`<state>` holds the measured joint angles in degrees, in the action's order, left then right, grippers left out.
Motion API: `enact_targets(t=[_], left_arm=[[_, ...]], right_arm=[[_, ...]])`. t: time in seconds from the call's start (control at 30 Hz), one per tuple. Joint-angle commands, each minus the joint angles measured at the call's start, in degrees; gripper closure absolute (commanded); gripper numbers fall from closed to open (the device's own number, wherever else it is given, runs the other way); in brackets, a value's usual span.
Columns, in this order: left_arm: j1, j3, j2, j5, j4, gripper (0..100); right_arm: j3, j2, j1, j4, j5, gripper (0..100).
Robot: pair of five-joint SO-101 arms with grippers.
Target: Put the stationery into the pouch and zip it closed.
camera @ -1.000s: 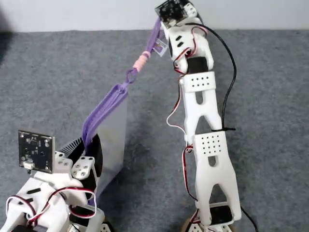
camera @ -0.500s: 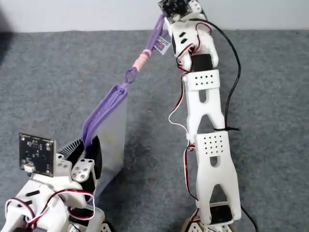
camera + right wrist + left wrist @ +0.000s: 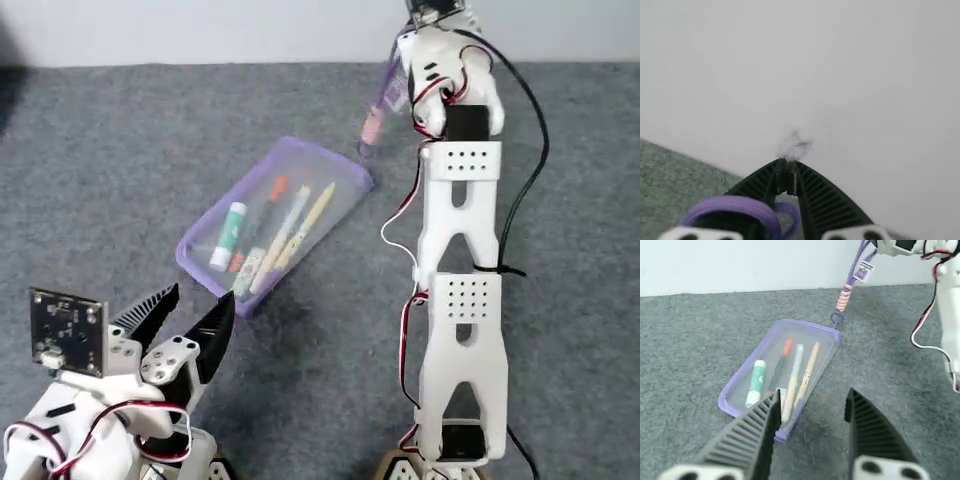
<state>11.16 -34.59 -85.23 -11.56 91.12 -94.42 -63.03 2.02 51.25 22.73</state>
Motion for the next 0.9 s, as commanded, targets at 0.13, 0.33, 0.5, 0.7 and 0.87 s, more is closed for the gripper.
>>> enact_targets(t=[0.13, 0.33, 0.5, 0.7, 0.87], left_arm=[[-3.52, 0.04, 0.26, 0.09, 0.26, 79], [-10.2, 0.04, 0.26, 0.26, 0.26, 79], [-13.27, -0.04, 0.26, 0.26, -0.09, 79], [-16.18, -1.8, 0.18, 0.26, 0.0, 79], [-17.05, -5.14, 0.18, 0.26, -0.09, 86]], right_arm=[[-1.93, 12.26, -1.63, 14.73, -0.79, 99.1], [-1.93, 21.76, -1.71, 31.87, -0.79, 99.1], [-1.93, 27.65, -1.54, 46.37, -0.7, 99.1], [-1.58, 31.16, -4.18, 51.74, -0.7, 99.1], [3.96, 35.74, -6.02, 51.91, -0.53, 98.7]])
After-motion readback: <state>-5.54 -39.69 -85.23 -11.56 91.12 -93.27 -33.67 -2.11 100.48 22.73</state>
